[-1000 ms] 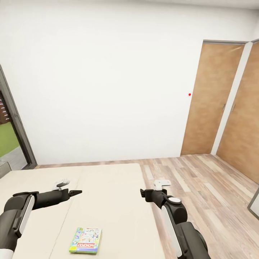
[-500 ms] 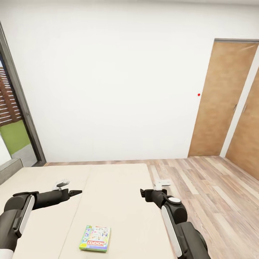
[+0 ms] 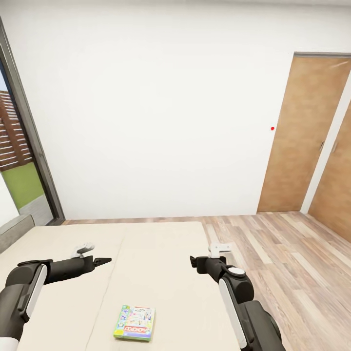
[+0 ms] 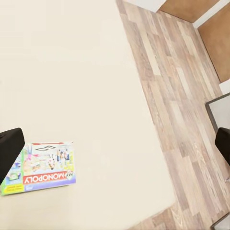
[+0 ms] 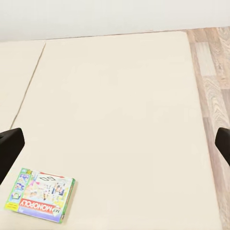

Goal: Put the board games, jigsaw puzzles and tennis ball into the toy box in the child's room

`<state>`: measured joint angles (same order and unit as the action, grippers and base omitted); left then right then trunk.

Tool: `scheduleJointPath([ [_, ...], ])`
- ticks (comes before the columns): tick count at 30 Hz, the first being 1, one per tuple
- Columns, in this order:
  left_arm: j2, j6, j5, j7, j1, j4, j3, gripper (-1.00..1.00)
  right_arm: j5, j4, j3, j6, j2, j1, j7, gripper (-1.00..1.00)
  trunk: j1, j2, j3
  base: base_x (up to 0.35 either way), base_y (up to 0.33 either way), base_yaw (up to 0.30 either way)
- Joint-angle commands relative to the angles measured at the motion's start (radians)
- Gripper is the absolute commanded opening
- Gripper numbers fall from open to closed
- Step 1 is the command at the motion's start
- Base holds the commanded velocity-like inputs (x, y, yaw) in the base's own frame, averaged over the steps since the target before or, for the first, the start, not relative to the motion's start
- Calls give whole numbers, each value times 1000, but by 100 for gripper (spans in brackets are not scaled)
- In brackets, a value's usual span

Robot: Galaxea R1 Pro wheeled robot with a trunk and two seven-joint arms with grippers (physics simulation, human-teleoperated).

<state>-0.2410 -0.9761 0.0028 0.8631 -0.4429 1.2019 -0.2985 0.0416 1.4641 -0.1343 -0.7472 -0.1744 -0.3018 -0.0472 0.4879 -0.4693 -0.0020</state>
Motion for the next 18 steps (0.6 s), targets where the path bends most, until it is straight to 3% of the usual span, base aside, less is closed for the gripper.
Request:
scheduleJointPath([
  [1,0,-7,0,4,0,0,-1,100,4,1,-1,-4,0,0,-5,100,0,-1,0,7,18,1],
  [18,0,-6,0,4,0,0,-1,100,4,2,-2,-4,0,0,-4,100,0,-1,0,45,28,0],
])
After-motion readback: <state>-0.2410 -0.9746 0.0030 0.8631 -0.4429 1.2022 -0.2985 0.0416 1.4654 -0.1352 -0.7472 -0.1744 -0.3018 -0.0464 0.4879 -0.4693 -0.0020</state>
